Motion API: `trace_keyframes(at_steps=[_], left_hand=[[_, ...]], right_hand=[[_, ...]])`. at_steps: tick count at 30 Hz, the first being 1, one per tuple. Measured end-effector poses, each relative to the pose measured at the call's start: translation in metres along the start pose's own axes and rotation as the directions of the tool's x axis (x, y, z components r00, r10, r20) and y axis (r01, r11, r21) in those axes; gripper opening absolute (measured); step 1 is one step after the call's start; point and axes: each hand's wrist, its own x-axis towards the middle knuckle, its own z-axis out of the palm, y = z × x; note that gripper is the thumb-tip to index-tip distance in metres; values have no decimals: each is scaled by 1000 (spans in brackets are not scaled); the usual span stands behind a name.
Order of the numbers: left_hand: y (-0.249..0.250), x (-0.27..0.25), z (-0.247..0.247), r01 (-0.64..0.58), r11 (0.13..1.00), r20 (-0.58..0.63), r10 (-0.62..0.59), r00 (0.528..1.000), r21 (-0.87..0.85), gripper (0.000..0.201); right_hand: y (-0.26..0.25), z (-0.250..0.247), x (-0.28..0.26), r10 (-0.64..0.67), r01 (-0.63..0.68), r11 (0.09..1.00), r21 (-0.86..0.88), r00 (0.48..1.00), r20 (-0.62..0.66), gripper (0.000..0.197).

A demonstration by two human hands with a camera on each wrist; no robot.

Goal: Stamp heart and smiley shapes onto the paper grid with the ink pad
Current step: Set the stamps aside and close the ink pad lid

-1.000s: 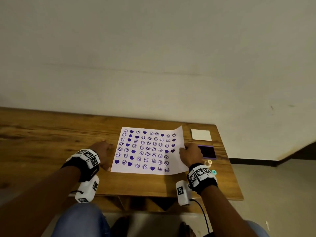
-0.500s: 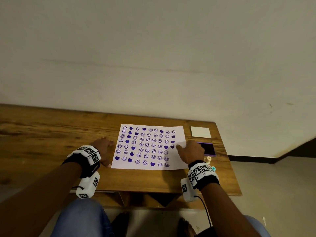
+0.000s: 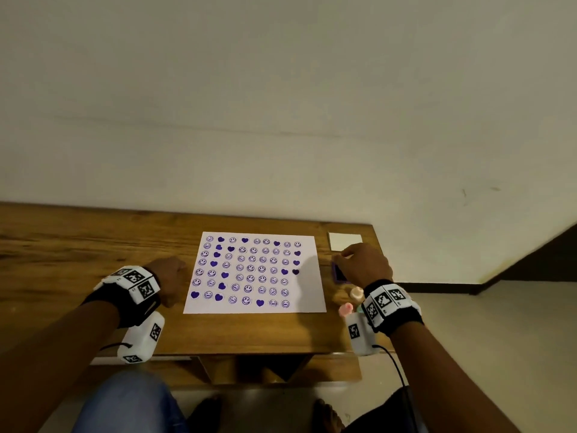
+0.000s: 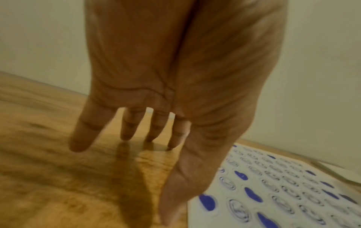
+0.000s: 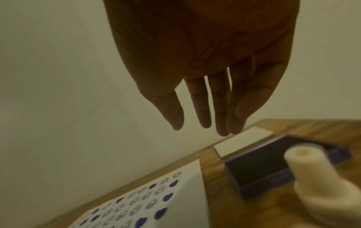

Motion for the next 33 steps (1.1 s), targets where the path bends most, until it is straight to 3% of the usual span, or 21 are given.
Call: trace_keyframes(at_steps=[3,6,9,13,22,26,33], left_hand=[[33,0,-3,-55,998,-112,53,992,-16,84],[87,4,1,-227,973,-203,215,955,-36,76],[152,11,9,-347,935,-196,327,924,-76,73],[219,16,15,-431,901,-179,417,891,-49,84],[249,22,26,-461,885,-79,465,882,64,83],[252,21,25,-445,891,-79,451,889,85,82],[251,19,22,-440,895,-81,445,892,70,80]], right_hand=[[6,-13,14,-25,26,997,-73,1000,8,38],[8,-16,40,-35,47,988,-148,996,87,48],[4,-18,68,-46,85,967,-240,985,164,65],[-2,-13,99,-11,75,956,-284,976,218,75],[-10,10,125,16,95,926,-364,957,291,95],[-6,16,127,10,134,910,-393,939,343,77],[-6,17,127,26,106,900,-422,955,297,45]])
